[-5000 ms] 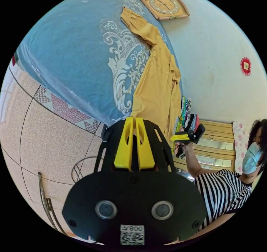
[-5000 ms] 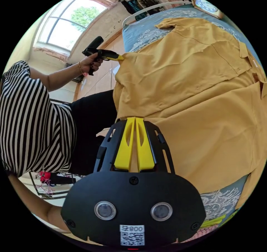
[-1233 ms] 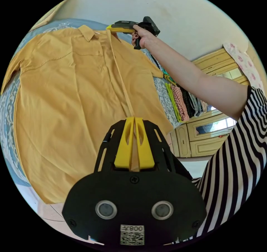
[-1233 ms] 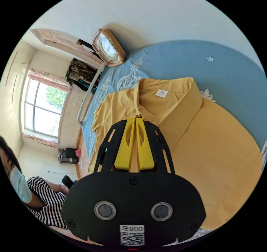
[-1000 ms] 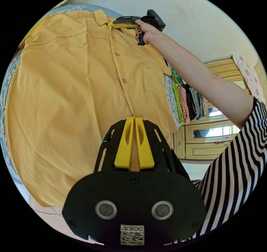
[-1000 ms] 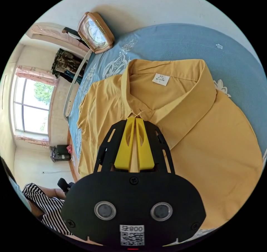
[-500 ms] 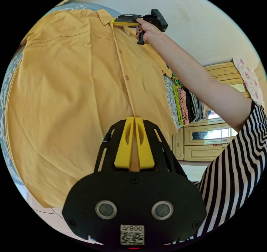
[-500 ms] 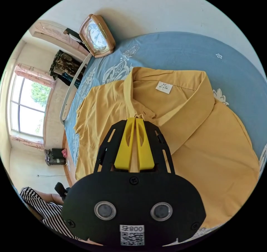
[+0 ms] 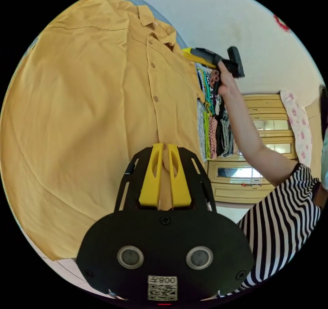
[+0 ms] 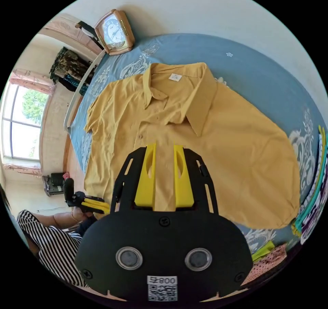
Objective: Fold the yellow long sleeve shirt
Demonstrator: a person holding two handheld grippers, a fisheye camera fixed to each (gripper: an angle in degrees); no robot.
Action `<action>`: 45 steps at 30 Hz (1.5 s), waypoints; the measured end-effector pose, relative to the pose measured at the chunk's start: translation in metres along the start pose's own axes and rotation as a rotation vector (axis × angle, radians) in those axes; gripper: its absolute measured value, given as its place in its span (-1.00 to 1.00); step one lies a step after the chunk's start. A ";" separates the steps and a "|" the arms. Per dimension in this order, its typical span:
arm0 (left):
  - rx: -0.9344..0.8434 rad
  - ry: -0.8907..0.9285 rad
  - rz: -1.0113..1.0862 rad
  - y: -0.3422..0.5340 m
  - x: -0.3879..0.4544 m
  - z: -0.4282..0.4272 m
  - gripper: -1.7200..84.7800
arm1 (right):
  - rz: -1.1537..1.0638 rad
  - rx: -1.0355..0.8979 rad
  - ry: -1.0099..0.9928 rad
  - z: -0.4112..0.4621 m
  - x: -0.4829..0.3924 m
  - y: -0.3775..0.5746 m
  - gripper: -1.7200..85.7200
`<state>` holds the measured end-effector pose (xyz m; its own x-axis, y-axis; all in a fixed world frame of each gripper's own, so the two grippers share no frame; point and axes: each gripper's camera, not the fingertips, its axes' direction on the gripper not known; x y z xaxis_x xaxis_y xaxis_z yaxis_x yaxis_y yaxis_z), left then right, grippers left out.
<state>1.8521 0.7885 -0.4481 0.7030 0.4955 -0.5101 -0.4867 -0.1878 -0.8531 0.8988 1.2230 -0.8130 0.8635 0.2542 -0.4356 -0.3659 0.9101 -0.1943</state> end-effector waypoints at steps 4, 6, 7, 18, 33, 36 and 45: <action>-0.045 0.007 -0.024 0.008 -0.002 -0.004 -0.92 | -0.056 -0.019 -0.128 -0.012 -0.037 0.134 -0.78; -0.038 0.007 -0.042 0.014 0.000 -0.012 -0.92 | -0.104 -0.089 -0.158 0.003 -0.072 0.189 -0.78; -0.031 0.010 -0.047 0.016 0.000 -0.014 -0.92 | -0.128 -0.156 -0.151 0.018 -0.095 0.219 -0.77; -0.018 -0.053 -0.062 0.052 0.014 -0.046 -0.93 | -0.274 -0.211 0.157 0.049 -0.154 0.302 -0.90; -0.051 0.111 0.147 0.055 0.039 -0.015 -0.78 | 0.140 -0.078 -0.959 -0.050 0.038 0.360 -0.95; -0.051 0.100 0.252 0.051 0.050 -0.009 -0.76 | 0.120 -0.096 -1.034 -0.060 0.042 0.367 -0.95; -0.122 0.135 0.315 0.061 0.069 -0.001 -0.94 | 0.123 -0.114 -0.963 -0.089 0.033 0.385 -0.93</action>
<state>1.8716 0.8104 -0.5359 0.5944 0.2825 -0.7529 -0.6307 -0.4171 -0.6544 0.7558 1.5526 -0.9803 0.7124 0.5497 0.4363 -0.4598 0.8352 -0.3016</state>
